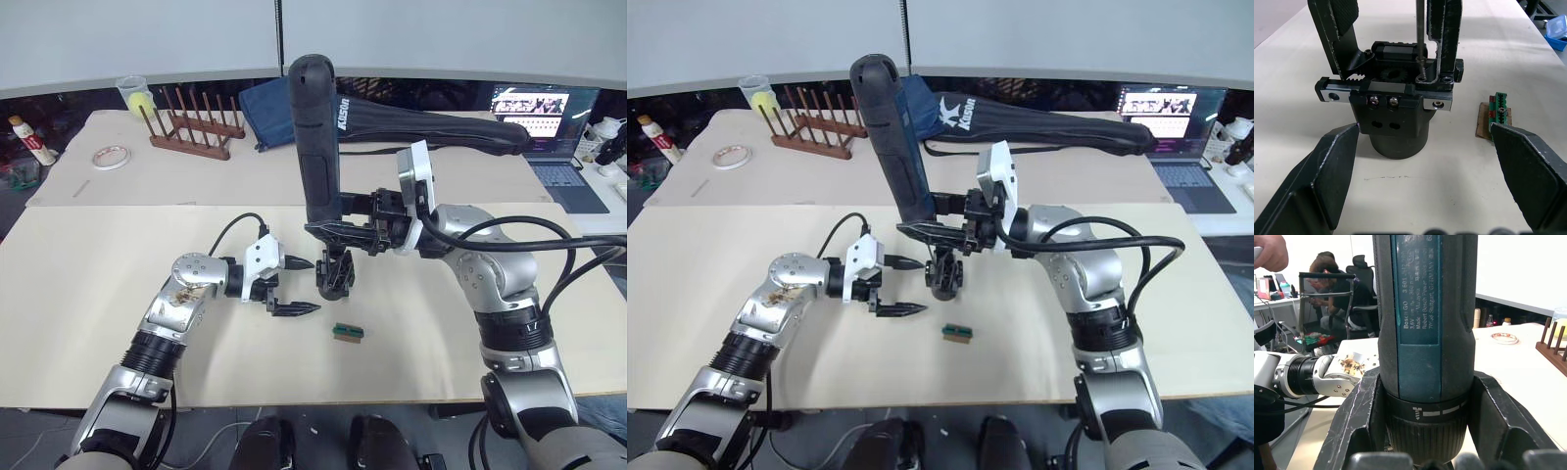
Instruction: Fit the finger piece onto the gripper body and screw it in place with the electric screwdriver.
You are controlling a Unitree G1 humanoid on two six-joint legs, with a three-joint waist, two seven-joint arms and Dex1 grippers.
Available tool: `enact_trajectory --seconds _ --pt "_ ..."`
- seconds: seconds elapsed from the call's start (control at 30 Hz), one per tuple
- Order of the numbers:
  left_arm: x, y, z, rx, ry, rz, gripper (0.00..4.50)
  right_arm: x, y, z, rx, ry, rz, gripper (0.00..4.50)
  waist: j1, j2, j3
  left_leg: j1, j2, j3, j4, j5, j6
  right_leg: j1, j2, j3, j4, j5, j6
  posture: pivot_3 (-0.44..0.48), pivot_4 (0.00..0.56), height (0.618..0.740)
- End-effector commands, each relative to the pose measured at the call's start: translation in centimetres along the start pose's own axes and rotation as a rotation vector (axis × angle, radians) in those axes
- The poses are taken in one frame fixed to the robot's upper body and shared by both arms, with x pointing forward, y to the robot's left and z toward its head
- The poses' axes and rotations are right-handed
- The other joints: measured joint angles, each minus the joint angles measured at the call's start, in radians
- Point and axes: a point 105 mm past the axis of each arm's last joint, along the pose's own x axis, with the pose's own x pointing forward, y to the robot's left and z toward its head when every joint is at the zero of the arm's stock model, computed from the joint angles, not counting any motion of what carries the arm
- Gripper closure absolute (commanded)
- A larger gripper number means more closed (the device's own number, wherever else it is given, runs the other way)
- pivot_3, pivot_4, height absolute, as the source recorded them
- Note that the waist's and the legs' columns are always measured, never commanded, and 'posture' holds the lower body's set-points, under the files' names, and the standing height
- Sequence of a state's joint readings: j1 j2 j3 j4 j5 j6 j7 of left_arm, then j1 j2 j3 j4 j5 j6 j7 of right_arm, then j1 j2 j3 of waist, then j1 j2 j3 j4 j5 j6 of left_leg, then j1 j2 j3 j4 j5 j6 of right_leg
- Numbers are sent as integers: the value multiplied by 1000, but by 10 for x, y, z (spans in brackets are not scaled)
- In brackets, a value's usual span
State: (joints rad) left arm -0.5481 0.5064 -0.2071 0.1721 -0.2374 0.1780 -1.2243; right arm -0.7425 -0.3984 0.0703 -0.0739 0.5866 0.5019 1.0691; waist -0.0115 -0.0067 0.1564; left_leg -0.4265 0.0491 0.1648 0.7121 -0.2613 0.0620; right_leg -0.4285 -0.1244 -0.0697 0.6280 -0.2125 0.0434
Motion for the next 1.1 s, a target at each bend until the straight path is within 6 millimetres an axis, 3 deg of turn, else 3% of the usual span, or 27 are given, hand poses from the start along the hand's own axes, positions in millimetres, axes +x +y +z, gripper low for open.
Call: enact_trajectory --seconds 0.03,0.8,1.1 --pt "-2 3 10 46 -19 9 0 4 3 22 -94 -48 30 2584 0 0 0 0 0 0 0 0 0 0 0 0 0 0 0 0 150 740" --pt "-1 3 10 44 -21 14 0 2 8 11 -84 -37 36 2584 0 0 0 0 0 0 0 0 0 0 0 0 0 0 0 0 150 740" --pt "-1 4 9 44 -18 16 0 6 11 18 -59 -66 36 2584 0 0 0 0 0 0 0 0 0 0 0 0 0 0 0 0 150 740"
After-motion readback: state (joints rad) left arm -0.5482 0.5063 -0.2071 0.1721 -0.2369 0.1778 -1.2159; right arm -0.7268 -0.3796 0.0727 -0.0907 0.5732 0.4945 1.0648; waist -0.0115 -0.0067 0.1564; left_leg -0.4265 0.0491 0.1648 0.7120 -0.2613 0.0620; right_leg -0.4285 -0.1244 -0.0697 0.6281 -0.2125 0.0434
